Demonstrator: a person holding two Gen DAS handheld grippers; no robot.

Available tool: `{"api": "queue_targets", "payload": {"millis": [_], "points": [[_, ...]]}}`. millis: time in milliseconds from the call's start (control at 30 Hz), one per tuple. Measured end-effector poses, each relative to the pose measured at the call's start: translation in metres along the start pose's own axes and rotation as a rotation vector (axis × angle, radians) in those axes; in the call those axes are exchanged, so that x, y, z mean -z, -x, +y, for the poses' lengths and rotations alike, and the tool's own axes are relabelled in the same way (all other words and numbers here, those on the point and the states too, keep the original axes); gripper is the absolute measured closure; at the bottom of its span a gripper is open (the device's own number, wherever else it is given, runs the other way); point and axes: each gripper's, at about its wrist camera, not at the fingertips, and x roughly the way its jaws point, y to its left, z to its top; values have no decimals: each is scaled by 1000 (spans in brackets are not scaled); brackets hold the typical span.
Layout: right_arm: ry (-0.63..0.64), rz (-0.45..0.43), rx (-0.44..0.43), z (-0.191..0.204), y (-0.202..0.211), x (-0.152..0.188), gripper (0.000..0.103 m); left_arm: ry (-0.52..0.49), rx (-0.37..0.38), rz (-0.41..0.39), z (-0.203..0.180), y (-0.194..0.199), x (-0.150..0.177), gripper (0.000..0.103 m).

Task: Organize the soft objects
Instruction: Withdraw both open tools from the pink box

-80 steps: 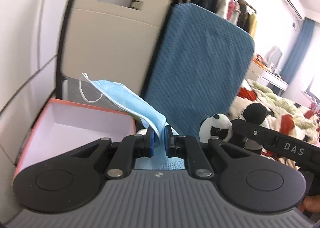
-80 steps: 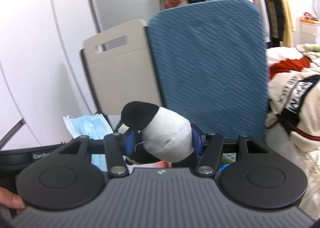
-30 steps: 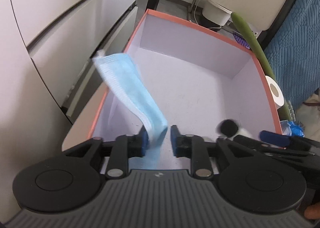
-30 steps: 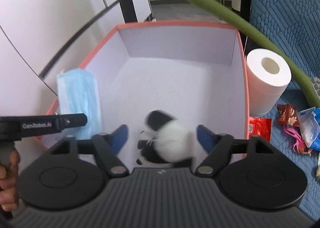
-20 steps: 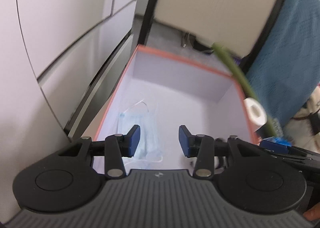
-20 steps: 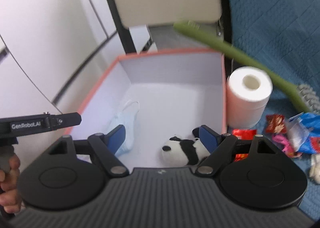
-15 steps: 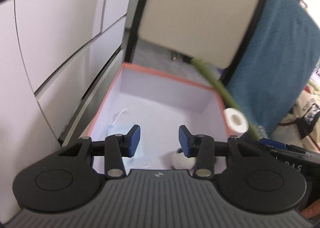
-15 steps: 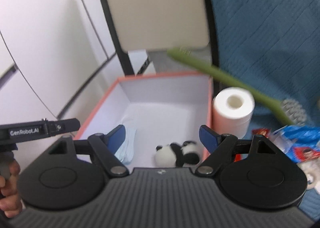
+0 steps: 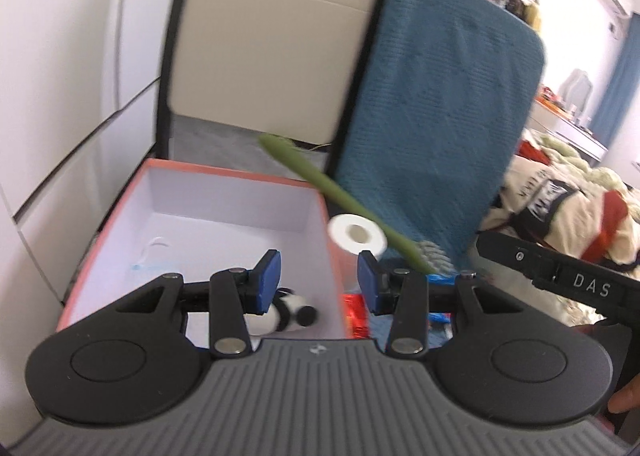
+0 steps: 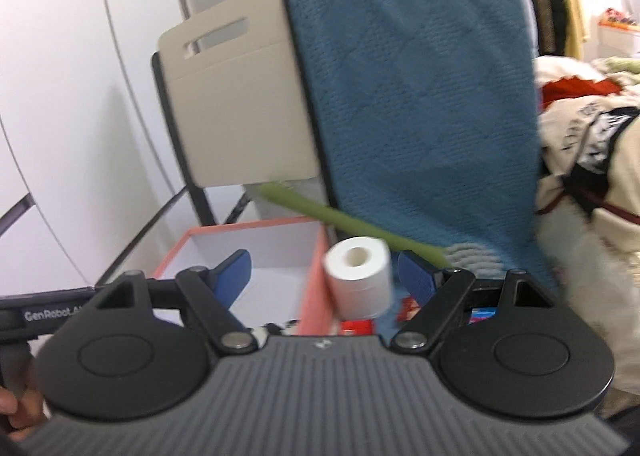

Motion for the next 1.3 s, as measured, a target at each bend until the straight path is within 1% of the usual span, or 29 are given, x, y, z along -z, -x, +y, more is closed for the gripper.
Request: {"api": "queue_targets", "payload": {"millis": [200, 367, 533, 600, 700, 900, 1033, 1133, 1200, 1300], "points": [[-17, -2, 60, -34, 32, 16, 20, -70, 44, 9, -49, 3, 20, 55], [-24, 21, 114, -61, 52, 37, 20, -83, 90, 31, -85, -1, 38, 55], [-55, 52, 157, -86, 65, 56, 20, -113, 133, 59, -112, -9, 60, 55], [-59, 55, 185, -96, 71, 65, 20, -123, 164, 75, -123, -14, 70, 55], [-66, 68, 218, -108, 77, 78, 20, -141, 175, 94, -137, -21, 84, 55], [-80, 103, 256, -129, 86, 101, 20, -160, 167, 131, -149, -36, 107, 55], [-94, 136, 279, -139, 86, 117, 20, -149, 156, 167, -148, -45, 122, 55], [-109, 153, 281, -144, 85, 124, 20, -133, 153, 193, -146, -51, 128, 55], [-109, 155, 280, -145, 86, 126, 20, -125, 152, 197, -144, -52, 129, 55], [-117, 157, 286, -147, 89, 126, 20, -125, 151, 180, -142, -48, 126, 55]]}}
